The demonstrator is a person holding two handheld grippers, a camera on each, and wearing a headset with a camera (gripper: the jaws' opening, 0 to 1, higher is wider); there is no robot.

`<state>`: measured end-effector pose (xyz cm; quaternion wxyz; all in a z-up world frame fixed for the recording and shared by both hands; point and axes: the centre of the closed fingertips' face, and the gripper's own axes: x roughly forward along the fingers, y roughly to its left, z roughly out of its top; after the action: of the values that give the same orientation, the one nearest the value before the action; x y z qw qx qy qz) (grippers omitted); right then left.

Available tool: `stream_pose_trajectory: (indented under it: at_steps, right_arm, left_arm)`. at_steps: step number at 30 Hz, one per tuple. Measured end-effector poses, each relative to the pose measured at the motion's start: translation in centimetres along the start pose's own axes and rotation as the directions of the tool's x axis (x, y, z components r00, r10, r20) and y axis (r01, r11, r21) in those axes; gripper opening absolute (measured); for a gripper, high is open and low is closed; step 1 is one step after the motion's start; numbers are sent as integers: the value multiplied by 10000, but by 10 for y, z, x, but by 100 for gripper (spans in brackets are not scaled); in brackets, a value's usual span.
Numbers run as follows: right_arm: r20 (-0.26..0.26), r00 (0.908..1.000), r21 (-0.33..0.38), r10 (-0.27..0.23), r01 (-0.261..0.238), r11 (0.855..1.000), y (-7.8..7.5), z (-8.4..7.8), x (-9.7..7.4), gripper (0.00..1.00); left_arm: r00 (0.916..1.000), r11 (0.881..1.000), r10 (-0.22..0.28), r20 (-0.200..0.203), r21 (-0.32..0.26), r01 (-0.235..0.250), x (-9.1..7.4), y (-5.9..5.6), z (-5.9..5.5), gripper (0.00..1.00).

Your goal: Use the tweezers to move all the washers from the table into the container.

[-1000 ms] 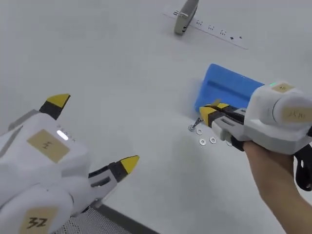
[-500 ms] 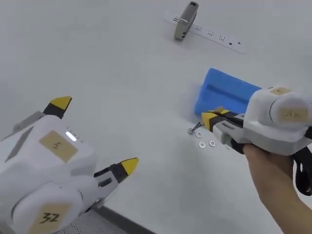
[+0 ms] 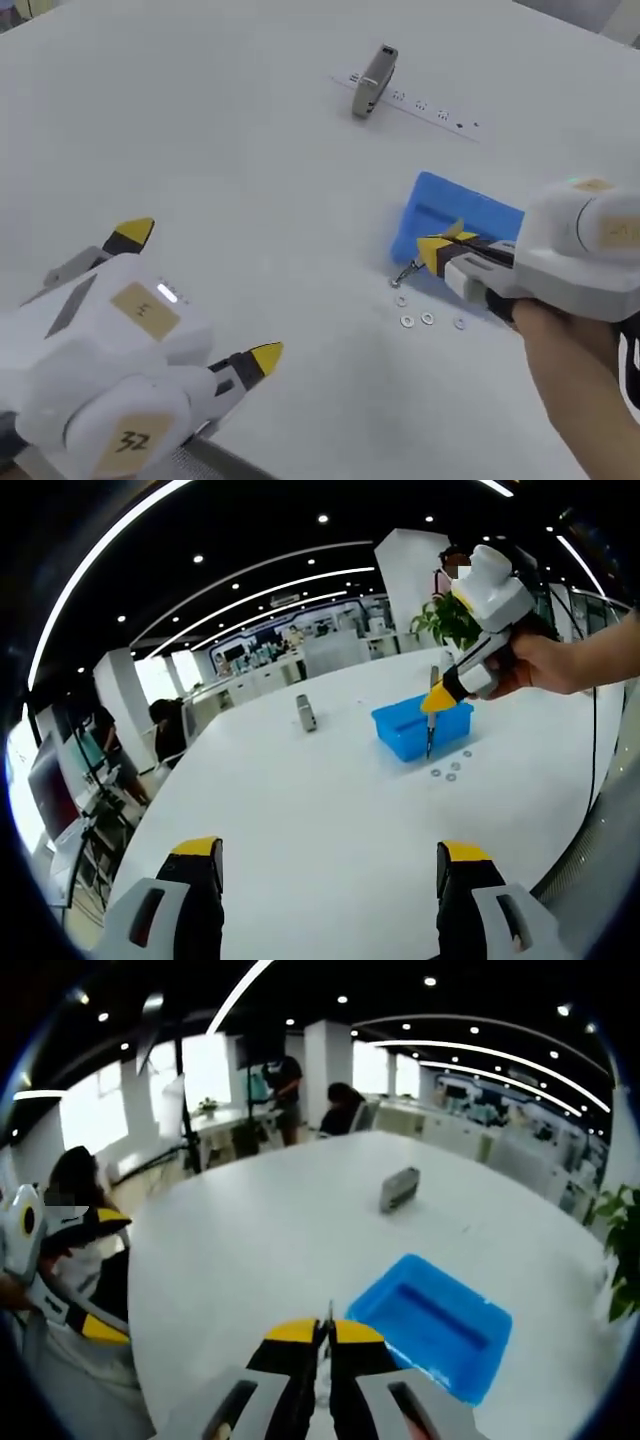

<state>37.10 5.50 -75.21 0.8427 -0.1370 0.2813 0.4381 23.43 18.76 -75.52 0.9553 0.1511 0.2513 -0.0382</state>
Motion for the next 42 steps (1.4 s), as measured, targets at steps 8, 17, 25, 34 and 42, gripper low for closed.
stream_pose_trajectory:
  at_steps: [8,17,25,34,42]
  right_arm:
    - [370,9991,223,-211,202,9995,-14,18,-7,0]
    - [745,9944,-36,-745,750,9972,-35,38,-5,0]
    - [931,9889,158,-1154,1144,9933,-52,42,8,0]
    - [710,9862,953,-1499,1429,9851,-69,26,33,0]
    - [27,9892,1004,-1462,1452,9843,-67,0,49,0]
  left_arm:
    - [9999,10000,-78,69,53,78,-1,-2,1,90]
    - [9999,9999,-104,-28,108,104,0,-2,0,89]
    - [9998,9997,-130,-125,185,132,1,-3,-2,88]
    - [9996,9996,-57,-264,272,65,2,-2,-4,88]
    - [9994,9995,-63,-344,306,74,3,-3,-6,88]
